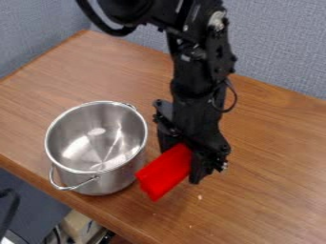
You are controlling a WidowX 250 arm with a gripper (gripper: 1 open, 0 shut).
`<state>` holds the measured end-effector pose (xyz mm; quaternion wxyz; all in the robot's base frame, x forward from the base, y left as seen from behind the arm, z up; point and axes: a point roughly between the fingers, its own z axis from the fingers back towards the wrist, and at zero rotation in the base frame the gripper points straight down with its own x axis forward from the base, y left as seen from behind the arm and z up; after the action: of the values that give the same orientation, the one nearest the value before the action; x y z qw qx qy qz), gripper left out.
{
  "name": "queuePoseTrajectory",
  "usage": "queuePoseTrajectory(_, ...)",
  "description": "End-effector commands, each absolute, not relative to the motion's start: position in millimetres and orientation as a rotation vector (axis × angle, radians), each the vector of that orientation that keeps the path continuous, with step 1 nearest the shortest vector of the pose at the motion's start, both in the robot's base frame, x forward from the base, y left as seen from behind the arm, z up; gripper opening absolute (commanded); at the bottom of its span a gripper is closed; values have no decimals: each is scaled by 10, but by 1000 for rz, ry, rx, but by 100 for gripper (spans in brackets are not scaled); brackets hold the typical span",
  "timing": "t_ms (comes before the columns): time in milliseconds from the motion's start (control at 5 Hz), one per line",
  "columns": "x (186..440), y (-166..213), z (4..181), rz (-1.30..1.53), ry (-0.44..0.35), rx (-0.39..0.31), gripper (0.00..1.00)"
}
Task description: Move the red object from the metal pot to the table
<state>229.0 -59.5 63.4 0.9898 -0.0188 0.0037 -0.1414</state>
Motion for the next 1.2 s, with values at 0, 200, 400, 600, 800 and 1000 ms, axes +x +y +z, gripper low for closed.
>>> queuePoseTrajectory(0, 2395, -594, 528, -311, 4, -68, 0)
queuePoseTrajectory(200, 2477, -619, 369, -366, 22, -75, 0)
queuePoseTrajectory(400, 2557, -658, 320, -423, 26, -82, 0)
queuePoseTrajectory(600, 2537, -591, 385, -458, 34, -86, 100)
queuePoseTrajectory(800, 2532, -533, 440, -496, 36, -85, 0)
queuePoseTrajectory(1000, 2468, -522, 492, -487, 37, -89, 100)
